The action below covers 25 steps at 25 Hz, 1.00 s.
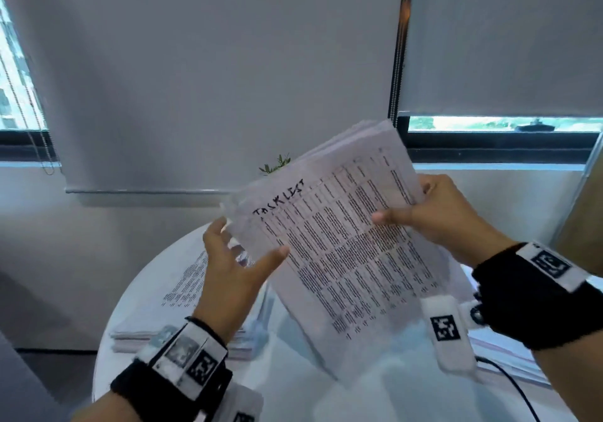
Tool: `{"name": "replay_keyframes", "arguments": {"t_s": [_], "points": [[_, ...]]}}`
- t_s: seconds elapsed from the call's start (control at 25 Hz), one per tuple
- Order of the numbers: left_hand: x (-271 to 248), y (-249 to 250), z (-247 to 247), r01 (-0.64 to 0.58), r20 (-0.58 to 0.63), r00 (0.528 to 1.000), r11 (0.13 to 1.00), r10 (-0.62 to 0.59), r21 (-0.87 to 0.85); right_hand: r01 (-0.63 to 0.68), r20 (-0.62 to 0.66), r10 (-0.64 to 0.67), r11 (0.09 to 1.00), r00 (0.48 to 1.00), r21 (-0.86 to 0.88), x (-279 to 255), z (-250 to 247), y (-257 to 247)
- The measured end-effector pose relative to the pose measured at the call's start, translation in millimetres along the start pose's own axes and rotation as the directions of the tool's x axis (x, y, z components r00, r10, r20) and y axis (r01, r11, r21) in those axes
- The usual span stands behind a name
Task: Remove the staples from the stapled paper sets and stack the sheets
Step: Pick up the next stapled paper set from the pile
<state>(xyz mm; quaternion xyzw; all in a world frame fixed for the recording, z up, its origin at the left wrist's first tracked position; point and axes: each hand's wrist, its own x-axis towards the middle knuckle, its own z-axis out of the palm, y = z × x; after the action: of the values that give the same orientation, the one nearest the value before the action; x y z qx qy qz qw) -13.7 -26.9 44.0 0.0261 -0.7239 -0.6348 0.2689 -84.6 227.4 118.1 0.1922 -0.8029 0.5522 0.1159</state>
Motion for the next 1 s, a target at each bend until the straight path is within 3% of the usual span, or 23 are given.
{"name": "replay_keyframes", "arguments": {"t_s": [0.08,0.2,0.32,0.4,0.48,0.56,0.68,0.84,1.0], "points": [[1,-1,4,0.096,0.082,0.993,0.991,-0.088,-0.098,0.001,-0.085,0.012,0.989,0.996,0.149,-15,-1,-3],[-3,0,14,0.044,0.179,0.984,0.989,-0.018,-0.144,-0.030,-0.138,0.066,0.968,0.988,0.247,-34,4,-1],[-10,7,20,-0.022,0.119,0.992,0.991,0.038,-0.133,-0.031,-0.143,0.036,0.999,0.989,0.037,-49,4,1],[-10,7,20,0.016,0.171,0.985,0.974,0.023,-0.226,-0.007,-0.181,0.009,1.000,0.983,0.013,-57,-1,5],[-12,4,20,0.084,0.287,0.958,0.952,0.004,-0.293,-0.002,-0.173,0.040,0.977,0.984,0.215,-66,-1,13],[-15,0,22,0.134,0.366,0.930,0.959,-0.034,-0.251,-0.043,-0.105,0.083,0.941,0.991,0.336,-72,1,23],[-16,-4,27,0.153,0.368,0.928,0.963,-0.064,-0.220,-0.094,-0.020,0.108,0.930,0.994,0.355,-73,3,25],[-14,-1,27,0.145,0.348,0.936,0.958,-0.052,-0.248,-0.089,-0.056,0.142,0.833,0.988,0.546,-73,-1,19],[-24,2,28,0.122,0.381,0.924,0.966,-0.026,-0.230,-0.111,-0.076,0.141,0.946,0.987,0.303,-77,12,21]]}}
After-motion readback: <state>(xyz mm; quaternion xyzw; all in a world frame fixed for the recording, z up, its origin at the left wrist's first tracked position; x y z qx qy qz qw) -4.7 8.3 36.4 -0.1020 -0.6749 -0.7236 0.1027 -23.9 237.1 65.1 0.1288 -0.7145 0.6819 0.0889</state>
